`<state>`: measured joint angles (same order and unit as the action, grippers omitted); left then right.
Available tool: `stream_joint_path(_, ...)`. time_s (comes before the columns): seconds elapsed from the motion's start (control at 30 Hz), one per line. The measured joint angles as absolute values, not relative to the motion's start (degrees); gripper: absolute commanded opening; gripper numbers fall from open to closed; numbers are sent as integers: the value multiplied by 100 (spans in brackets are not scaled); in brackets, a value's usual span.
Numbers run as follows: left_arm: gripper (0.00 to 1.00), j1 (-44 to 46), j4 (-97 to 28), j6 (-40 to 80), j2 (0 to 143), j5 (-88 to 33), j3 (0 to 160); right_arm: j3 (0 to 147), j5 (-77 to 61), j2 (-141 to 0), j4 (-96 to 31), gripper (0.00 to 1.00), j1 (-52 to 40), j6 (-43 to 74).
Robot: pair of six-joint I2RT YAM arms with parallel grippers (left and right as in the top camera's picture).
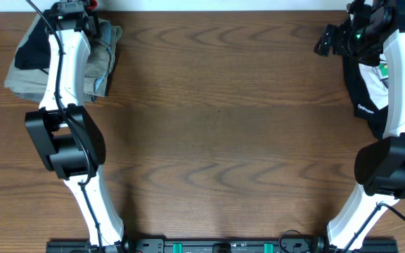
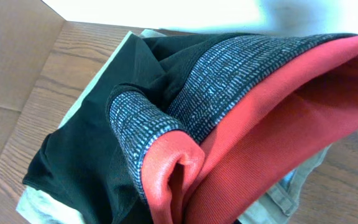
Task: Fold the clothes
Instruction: 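Lift the tights bundle with the left gripper and carry it to the khaki pants, then lower the tights onto the khaki pants stack and release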
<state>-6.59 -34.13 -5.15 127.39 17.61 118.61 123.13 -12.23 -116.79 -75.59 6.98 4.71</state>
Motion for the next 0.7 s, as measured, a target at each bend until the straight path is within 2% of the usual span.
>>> stream_joint_path(0.03, 7, -659, -3415, -482, 12742, 1726, 11861, 12313, -1221, -11679, -7559, 99, 698, 471)
stream_joint_path(0.07, 15, -659, -3415, -464, 12742, 1708, 11858, 12313, -1219, -11679, -7559, 99, 696, 471)
stream_joint_path(0.13, 59, -666, -3435, -449, 12752, 1686, 11858, 12313, -1219, -11679, -7557, 99, 694, 471)
stream_joint_path(0.17, 87, -663, -3448, -421, 12755, 1669, 11858, 12313, -1219, -11679, -7557, 99, 692, 471)
stream_joint_path(0.2, 98, -663, -3452, -423, 12763, 1662, 11858, 12313, -1219, -11679, -7557, 99, 690, 471)
stream_joint_path(0.7, 98, -659, -3629, -403, 12774, 1638, 11858, 12313, -1219, -11679, -7367, 99, 637, 471)
